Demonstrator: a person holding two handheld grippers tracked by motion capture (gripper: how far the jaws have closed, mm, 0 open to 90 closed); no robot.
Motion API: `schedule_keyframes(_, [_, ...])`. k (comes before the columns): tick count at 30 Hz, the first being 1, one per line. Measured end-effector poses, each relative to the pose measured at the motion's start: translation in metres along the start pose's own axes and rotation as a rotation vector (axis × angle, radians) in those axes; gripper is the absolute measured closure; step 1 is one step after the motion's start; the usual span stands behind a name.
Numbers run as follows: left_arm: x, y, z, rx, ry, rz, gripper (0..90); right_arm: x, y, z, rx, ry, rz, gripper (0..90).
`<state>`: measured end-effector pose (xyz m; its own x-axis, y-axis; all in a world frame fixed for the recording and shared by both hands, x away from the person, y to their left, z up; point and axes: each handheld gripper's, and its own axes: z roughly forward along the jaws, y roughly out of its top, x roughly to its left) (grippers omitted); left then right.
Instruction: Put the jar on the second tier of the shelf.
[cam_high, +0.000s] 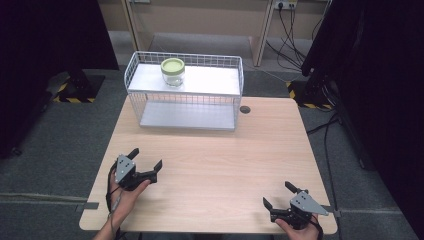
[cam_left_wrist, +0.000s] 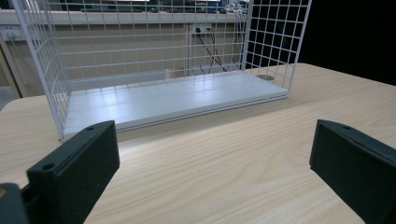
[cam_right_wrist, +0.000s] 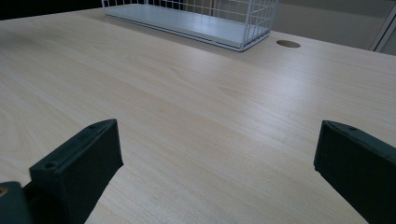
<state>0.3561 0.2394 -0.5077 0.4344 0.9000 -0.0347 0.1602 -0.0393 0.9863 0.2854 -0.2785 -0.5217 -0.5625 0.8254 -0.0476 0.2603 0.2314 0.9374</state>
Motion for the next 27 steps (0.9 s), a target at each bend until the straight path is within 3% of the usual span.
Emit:
schedule_keyframes(10, [0.000, -0.008, -0.001, 0.016, 0.004, -0.020, 1.0, 0.000, 0.000, 0.000, 0.000, 0.001, -0.002, 1.3])
schedule_keyframes(27, [-0.001, -0.023, 0.000, 0.050, 0.014, -0.018, 1.0, 0.000, 0.000, 0.000, -0.002, 0.005, -0.001, 1.3])
